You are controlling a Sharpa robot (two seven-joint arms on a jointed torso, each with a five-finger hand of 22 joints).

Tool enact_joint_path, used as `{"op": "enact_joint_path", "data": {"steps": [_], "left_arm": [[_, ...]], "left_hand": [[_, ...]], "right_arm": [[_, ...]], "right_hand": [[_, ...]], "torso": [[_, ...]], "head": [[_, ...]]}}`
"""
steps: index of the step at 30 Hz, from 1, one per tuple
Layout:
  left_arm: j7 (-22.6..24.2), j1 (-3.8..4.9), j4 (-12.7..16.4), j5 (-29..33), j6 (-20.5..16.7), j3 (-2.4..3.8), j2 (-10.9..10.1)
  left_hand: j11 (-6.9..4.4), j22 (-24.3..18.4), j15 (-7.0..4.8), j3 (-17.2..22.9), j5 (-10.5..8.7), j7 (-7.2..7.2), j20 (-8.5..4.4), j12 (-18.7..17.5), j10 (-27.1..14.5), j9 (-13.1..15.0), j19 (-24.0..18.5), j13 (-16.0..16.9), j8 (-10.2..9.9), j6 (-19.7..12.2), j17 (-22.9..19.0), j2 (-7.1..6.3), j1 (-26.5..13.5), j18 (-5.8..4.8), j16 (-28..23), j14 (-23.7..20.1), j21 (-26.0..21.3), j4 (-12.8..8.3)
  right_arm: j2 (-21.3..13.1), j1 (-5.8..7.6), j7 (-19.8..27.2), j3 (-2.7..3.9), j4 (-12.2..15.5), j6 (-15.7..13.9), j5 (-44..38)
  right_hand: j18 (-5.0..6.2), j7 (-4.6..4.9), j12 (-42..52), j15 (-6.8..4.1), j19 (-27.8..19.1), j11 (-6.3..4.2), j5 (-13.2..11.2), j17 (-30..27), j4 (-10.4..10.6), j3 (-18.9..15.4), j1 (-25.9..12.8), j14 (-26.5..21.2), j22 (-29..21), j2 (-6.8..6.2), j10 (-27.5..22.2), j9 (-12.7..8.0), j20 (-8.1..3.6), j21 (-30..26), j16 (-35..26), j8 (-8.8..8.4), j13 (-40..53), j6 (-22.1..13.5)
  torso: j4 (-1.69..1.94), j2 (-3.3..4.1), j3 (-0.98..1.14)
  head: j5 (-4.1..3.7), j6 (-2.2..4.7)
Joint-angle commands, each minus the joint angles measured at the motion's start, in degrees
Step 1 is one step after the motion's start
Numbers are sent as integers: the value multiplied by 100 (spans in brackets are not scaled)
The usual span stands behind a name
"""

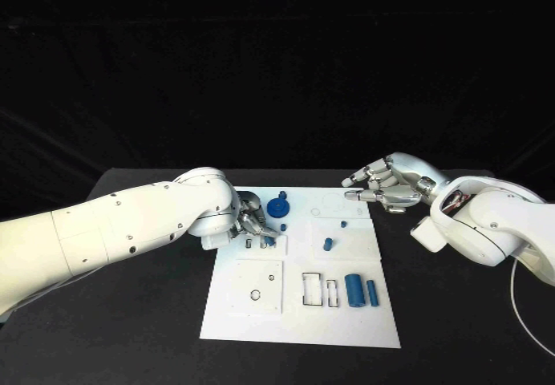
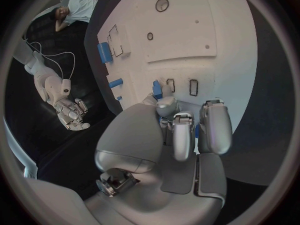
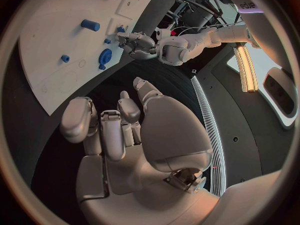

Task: Assemble the parts on the task board

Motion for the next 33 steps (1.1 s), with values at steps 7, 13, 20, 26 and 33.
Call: {"op": "enact_joint_path", "data": {"steps": [7, 13, 20, 26, 33], "left_arm": [[-27, -25, 36, -7, 215, -19, -55], [17, -27, 89, 109, 31, -19, -96], [203, -29, 183, 263, -367, -18, -164], [398, -38, 275, 326, -742, -18, -244], [559, -98, 439, 179, -1098, -22, -394]], "left_hand": [[44, 16, 36, 2479, 18, 11, 28, -66, 31, 275, 17, -73, 91, 6, 1509, -812, -659, -88, 14, 581, -48, -1007], [47, 39, 32, 2840, 8, 9, 35, -77, 48, 365, 21, -87, 128, -1, 1509, -931, -912, -91, 14, 581, -48, -1214], [44, 35, 30, 2945, 6, 8, 33, -86, 51, 394, 18, -96, 136, -6, 1509, -987, -971, -89, 14, 581, -59, -1324], [42, 52, 28, 2993, 5, 8, 32, -65, 71, 406, 24, -75, 140, -1, 1509, -1010, -992, -92, 14, 581, -49, -1375], [41, 76, 27, 3028, 4, 8, 31, -48, 87, 414, 34, -58, 142, 4, 1509, -1025, -1000, -97, 14, 581, -30, -1411]], "right_arm": [[7, -3, 24, 0, 2, 65, -9], [8, -3, 31, -1, 3, 62, 1], [3, -4, 35, -1, 1, 59, 8], [-3, -4, 31, -1, -2, 62, 12], [-17, -4, 29, -3, 1, 58, 15]], "right_hand": [[38, -6, 21, -42, -13, -1, 39, 569, 34, 3, -30, 400, -8, 9, 27, -8, -26, -32, -16, 31, 8, 27], [37, -6, 23, -42, -12, -1, 39, 570, 33, 5, -29, 400, -6, 10, 28, -8, -27, -31, -15, 31, 9, 26], [38, -6, 19, -42, -14, -2, 39, 566, 33, 7, -28, 399, -11, 13, 25, -9, -27, -33, -18, 31, 5, 25], [38, -6, 19, -42, -14, -2, 39, 566, 33, 7, -28, 399, -11, 13, 25, -9, -27, -33, -18, 31, 5, 25], [38, -6, 23, -43, -13, -2, 39, 564, 36, 10, -29, 399, -9, 18, 28, -9, -27, -32, -20, 32, 8, 25]], "torso": [[-4, -3, 4], [-8, 1, 6], [0, -2, 6], [1, -2, 7], [6, -3, 12]], "head": [[14, -15], [16, -9], [19, -10], [32, -15], [45, -22]]}}
